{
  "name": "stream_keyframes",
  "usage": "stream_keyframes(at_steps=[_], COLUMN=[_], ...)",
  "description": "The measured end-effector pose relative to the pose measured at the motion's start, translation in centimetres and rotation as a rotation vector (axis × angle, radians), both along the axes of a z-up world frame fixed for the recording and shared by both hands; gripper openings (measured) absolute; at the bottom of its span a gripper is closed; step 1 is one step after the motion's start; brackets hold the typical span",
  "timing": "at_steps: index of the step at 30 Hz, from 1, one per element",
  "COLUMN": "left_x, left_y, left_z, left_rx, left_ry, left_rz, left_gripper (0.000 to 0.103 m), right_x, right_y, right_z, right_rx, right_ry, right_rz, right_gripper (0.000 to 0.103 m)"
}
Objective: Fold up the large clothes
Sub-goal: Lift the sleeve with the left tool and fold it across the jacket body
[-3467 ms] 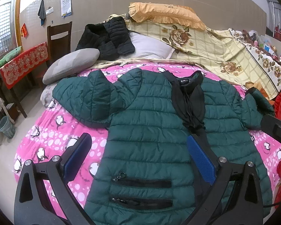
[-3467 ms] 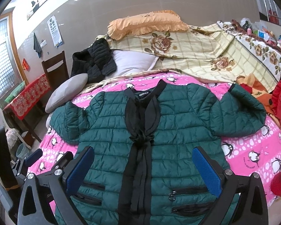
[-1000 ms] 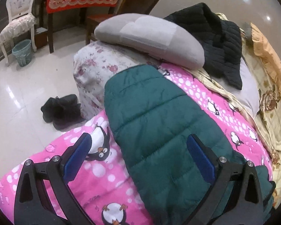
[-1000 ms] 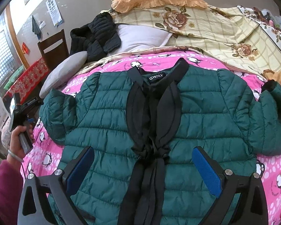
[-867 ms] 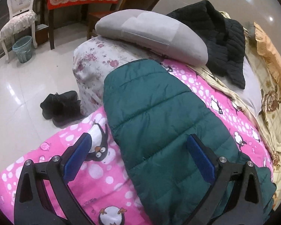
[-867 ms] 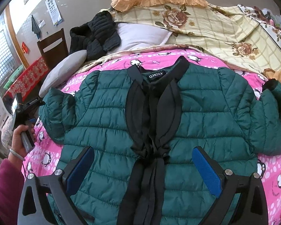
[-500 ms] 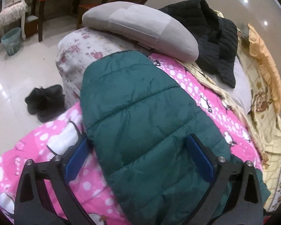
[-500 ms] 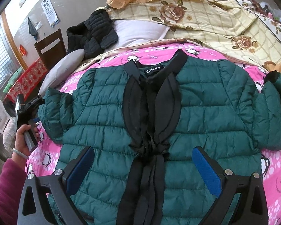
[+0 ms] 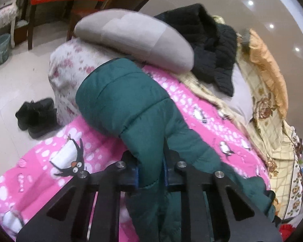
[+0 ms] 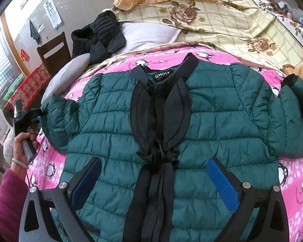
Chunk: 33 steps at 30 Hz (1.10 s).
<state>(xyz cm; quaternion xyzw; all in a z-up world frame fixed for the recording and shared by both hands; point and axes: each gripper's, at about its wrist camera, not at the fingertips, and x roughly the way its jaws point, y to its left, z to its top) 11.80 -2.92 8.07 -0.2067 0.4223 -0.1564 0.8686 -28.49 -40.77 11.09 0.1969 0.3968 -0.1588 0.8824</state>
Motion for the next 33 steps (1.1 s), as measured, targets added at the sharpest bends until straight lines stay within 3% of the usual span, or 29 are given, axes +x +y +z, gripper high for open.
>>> stream_keyframes(at_steps=[8, 15, 24, 33], left_x=[-7.5, -15.6, -20.7, -23.1], left_y=[-2.3, -7.9, -16.1, -20.5], left_z=[8.6, 14.5, 14.3, 12.6], left_rx=[-0.014, -0.004, 0.018, 0.037], left_ry=[-0.192, -0.348, -0.351, -0.315], left_rz=[-0.181, -0.394, -0.571, -0.632], left_gripper=[0.015, 0.015, 0.015, 0.015], right_x=[-1.5, -3.2, -6.0, -8.1], right_y=[-0.2, -0.3, -0.6, -1.7], right_z=[1.1, 1.9, 2.8, 3.2], right_rx=[-0.004, -0.008, -0.015, -0.017], right_ry=[-0.028, -0.045, -0.063, -0.066], right_rz=[-0.019, -0.032, -0.05, -0.075], right_gripper=[0.103, 0.103, 0.103, 0.103])
